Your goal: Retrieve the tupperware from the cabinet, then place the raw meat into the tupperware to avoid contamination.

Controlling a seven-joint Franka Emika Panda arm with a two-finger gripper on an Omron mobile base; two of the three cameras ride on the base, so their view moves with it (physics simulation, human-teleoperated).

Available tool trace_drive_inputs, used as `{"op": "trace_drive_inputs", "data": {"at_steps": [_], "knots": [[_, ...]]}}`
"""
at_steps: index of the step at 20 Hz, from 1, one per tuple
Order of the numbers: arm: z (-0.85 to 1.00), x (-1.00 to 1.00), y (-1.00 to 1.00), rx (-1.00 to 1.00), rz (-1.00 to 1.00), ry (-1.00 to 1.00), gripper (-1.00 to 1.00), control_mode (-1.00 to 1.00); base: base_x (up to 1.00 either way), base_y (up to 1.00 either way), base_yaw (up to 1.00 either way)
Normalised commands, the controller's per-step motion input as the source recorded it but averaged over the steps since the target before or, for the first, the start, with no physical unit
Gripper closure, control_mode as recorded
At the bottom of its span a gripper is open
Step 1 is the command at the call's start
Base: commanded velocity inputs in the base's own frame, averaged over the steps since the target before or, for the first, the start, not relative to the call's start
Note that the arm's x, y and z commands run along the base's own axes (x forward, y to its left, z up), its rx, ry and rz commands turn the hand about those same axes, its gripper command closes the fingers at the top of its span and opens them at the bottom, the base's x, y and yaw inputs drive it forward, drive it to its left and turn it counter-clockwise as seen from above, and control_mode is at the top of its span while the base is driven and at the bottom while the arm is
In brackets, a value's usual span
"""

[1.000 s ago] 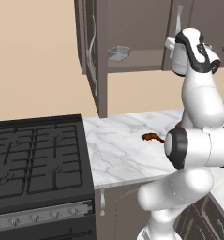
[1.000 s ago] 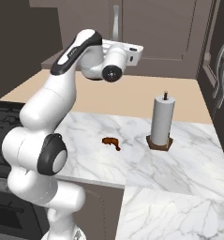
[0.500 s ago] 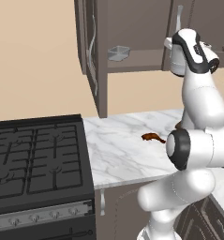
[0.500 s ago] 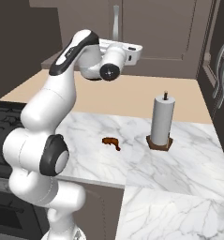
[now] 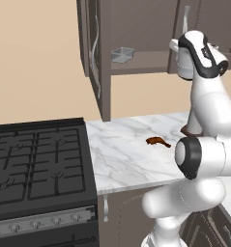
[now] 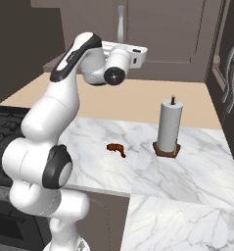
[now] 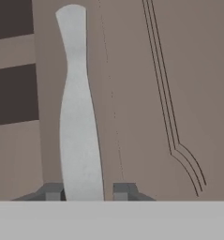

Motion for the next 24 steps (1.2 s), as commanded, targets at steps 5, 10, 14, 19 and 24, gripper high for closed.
{"op": "trace_drive_inputs", "data": {"at_steps": [5, 10, 14, 19, 24], "knots": [[0.15, -0.47, -0.37, 0.0, 0.03, 0.02, 1.0, -1.0, 0.0, 0.0, 0.0], [0.14, -0.53, -0.49, 0.0, 0.02, 0.04, 1.0, -1.0, 0.0, 0.0, 0.0], [0.08, -0.55, -0.56, 0.0, 0.01, 0.06, 1.0, -1.0, 0.0, 0.0, 0.0], [0.01, -0.61, -0.66, 0.0, 0.01, 0.06, 1.0, -1.0, 0.0, 0.0, 0.0], [0.0, -0.65, -0.71, 0.0, 0.01, 0.05, 1.0, -1.0, 0.0, 0.0, 0.0]]}}
